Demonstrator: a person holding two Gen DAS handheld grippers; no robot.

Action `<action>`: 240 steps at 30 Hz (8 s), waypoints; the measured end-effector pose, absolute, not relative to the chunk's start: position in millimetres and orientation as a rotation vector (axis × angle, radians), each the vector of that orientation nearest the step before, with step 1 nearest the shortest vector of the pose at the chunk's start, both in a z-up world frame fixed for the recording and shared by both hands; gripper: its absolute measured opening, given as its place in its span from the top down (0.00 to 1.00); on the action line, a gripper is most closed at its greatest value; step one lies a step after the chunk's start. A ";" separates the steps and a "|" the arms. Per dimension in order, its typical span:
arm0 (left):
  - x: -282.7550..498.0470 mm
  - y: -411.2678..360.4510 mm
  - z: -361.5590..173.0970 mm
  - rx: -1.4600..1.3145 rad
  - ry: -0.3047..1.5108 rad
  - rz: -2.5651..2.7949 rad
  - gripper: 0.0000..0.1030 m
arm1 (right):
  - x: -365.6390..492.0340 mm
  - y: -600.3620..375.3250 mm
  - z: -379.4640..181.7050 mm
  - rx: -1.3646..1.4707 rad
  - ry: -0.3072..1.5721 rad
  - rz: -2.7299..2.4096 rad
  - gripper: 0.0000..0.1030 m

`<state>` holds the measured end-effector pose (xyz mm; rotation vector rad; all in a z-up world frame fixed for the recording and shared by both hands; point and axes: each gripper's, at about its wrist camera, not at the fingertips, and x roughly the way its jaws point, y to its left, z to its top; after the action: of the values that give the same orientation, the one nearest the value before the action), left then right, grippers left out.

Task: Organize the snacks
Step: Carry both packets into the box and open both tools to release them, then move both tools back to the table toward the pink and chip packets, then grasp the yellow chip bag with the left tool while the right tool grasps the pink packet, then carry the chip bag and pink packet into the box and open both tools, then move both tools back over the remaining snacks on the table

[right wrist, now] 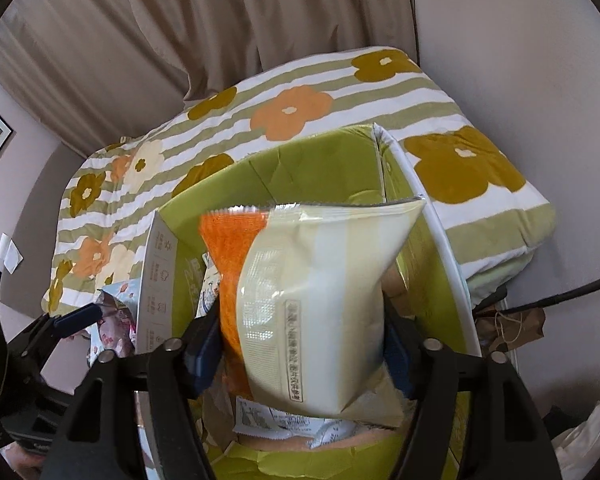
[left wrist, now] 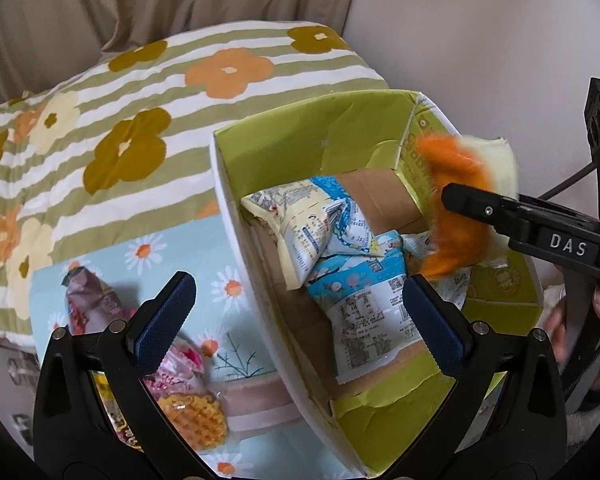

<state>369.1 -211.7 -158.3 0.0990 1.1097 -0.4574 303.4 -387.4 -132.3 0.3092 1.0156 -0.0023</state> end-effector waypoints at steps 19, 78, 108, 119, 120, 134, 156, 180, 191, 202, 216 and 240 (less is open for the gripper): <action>331.9 -197.6 -126.8 0.060 1.039 -0.393 0.01 | 265.7 -377.8 -96.3 0.257 0.943 0.086 0.01; 128.1 136.6 -274.4 -0.282 1.294 0.332 0.16 | 208.6 -3.7 -289.4 0.089 1.397 0.809 0.00; 124.1 137.2 -277.2 -0.242 1.281 0.254 0.36 | 201.3 16.7 -303.7 0.043 1.438 0.769 0.09; 116.2 142.3 -256.4 -0.265 1.226 0.219 0.37 | 191.9 13.9 -273.5 0.020 1.354 0.782 0.32; 115.2 142.7 -252.4 -0.265 1.216 0.218 0.37 | 191.1 12.0 -268.7 0.023 1.343 0.783 0.32; 129.9 114.0 -157.9 -0.197 1.010 0.137 0.37 | 187.9 -53.3 -161.2 0.105 1.100 0.692 0.32; 268.8 -159.9 -81.9 -0.028 0.884 -0.332 0.37 | 215.2 -333.1 -64.7 0.247 0.872 0.276 0.32; 280.2 -242.4 -140.3 0.165 1.022 -0.406 0.03 | 208.7 -405.9 -104.9 0.356 0.989 0.143 0.31; 277.0 -203.7 -137.7 0.082 1.022 -0.351 0.03 | 210.8 -387.0 -131.9 0.303 1.045 0.110 0.22; 263.3 -179.6 -140.3 0.046 1.034 -0.289 0.03 | 195.6 -390.2 -124.5 0.259 1.014 0.076 0.02; 231.6 -97.7 -111.6 -0.021 0.999 -0.063 0.03 | 203.9 -342.5 -102.4 0.158 0.940 0.306 0.02; 257.1 50.4 -208.5 -0.018 1.185 -0.204 0.03 | 199.7 -155.3 -155.5 0.192 1.039 0.333 0.02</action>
<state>257.1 50.4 -208.5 -0.0180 1.1845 -0.2037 199.7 -155.3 -155.5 0.1919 1.0387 0.3330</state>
